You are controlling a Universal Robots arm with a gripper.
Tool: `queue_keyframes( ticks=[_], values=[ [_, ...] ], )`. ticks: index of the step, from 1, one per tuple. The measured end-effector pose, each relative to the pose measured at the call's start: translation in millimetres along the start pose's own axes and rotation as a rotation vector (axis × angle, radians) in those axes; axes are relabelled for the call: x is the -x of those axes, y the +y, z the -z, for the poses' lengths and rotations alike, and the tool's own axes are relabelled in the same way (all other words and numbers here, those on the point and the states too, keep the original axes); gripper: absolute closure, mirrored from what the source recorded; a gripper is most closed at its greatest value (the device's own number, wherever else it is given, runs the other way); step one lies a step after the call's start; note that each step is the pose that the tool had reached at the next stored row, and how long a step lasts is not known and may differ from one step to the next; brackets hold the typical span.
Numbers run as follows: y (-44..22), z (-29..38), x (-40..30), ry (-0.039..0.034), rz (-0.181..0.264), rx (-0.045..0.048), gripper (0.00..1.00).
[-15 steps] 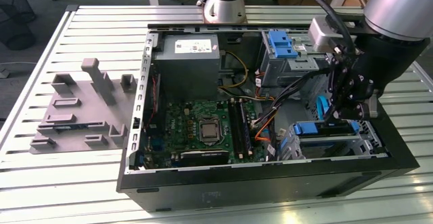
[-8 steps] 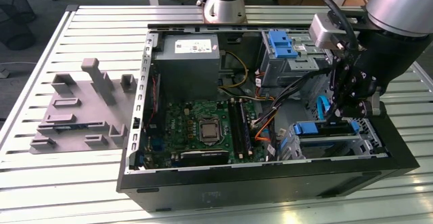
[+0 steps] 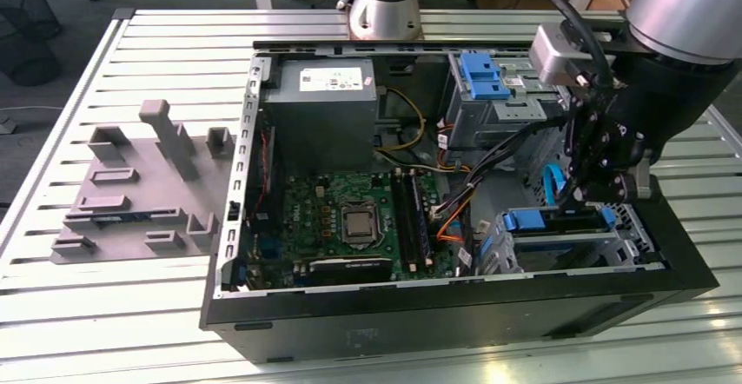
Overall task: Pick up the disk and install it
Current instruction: 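Insert the second disk wire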
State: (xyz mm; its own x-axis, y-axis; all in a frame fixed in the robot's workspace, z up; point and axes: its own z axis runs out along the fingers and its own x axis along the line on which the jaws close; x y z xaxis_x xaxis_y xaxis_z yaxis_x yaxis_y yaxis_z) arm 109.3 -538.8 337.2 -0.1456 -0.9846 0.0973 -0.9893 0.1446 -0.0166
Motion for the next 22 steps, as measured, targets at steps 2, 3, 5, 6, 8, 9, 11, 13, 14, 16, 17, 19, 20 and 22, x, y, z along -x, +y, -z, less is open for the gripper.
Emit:
queue_keyframes(
  ticks=[2,3,5,6,8,9,11,13,14,16,17,19,20,22],
  values=[
    [0.0,-0.5,0.0,0.0,0.0,0.0,0.89],
    [0.0,-0.8,0.1,-0.0001,0.0,0.0,0.89],
    [0.0,-1.6,0.2,-0.0002,0.0,0.0,0.89],
    [0.0,-2.0,0.2,-0.0001,0.0,0.0,0.89],
    [-0.1,-2.7,0.3,0.0001,0.0,0.0,0.89],
    [-0.1,-2.9,0.3,0.0002,0.0,0.0,0.89],
    [-0.1,-3.5,0.4,0.0,0.0,0.0,0.89],
    [-0.2,-4.1,0.4,0.0002,0.0,0.0,0.89],
    [-0.2,-4.2,0.4,0.0003,0.0,0.0,0.89],
    [-0.2,-4.3,0.4,0.0002,0.0,0.0,0.89],
    [-0.2,-4.4,0.5,0.0,0.0,0.0,0.89],
    [-0.2,-4.4,0.5,-0.0002,0.0,0.0,0.89],
    [-0.2,-4.3,0.5,-0.0004,0.0,0.0001,0.89],
    [-0.2,-3.6,0.4,-0.0003,0.0,0.0001,0.89]
  ],
)
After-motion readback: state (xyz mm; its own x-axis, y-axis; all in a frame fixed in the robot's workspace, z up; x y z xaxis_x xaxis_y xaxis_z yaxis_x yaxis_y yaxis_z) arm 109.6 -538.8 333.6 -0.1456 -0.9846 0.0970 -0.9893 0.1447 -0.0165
